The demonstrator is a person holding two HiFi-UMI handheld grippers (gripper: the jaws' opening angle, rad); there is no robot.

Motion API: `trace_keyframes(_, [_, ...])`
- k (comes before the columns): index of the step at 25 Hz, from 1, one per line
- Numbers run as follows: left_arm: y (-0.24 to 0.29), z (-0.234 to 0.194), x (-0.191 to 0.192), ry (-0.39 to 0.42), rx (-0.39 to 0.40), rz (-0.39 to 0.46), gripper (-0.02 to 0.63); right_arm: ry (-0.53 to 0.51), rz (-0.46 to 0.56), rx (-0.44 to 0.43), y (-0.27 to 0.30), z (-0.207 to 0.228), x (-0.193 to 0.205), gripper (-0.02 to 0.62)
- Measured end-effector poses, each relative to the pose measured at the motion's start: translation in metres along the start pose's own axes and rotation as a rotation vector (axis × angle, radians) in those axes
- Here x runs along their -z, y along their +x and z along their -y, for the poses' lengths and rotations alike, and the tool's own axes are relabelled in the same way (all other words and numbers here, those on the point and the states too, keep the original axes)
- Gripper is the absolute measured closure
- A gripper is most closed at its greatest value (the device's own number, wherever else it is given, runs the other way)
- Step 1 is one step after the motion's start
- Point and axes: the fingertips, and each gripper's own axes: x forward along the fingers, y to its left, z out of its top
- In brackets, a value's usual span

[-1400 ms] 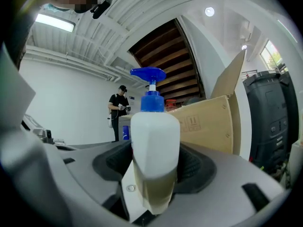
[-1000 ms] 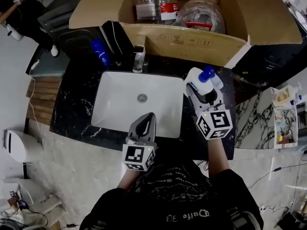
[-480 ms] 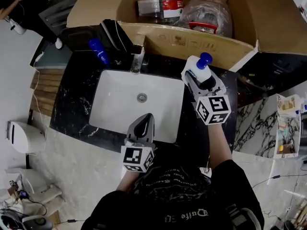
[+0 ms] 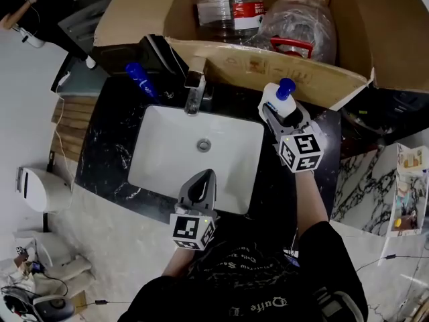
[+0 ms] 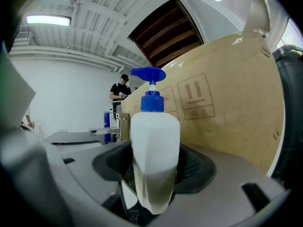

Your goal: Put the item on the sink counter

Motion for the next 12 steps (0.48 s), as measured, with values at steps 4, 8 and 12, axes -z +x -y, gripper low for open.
trace_keyframes(4, [0.01, 0.001, 0.004, 0.012, 0.011, -0.019, 0.6, 0.005, -0.024, -0.013, 0.007, 0.008, 0.015, 0.329])
trace_keyframes(8, [0.019, 0.004, 0.006, 0.043, 0.024, -0.033, 0.599, -0.021, -0.02, -0.031, 0.014, 0.01, 0.019, 0.329])
trace_keyframes(12, [0.022, 0.008, 0.009, 0.06, 0.042, -0.043, 0.598, -0.056, -0.006, -0.069, 0.016, 0.009, 0.018, 0.328])
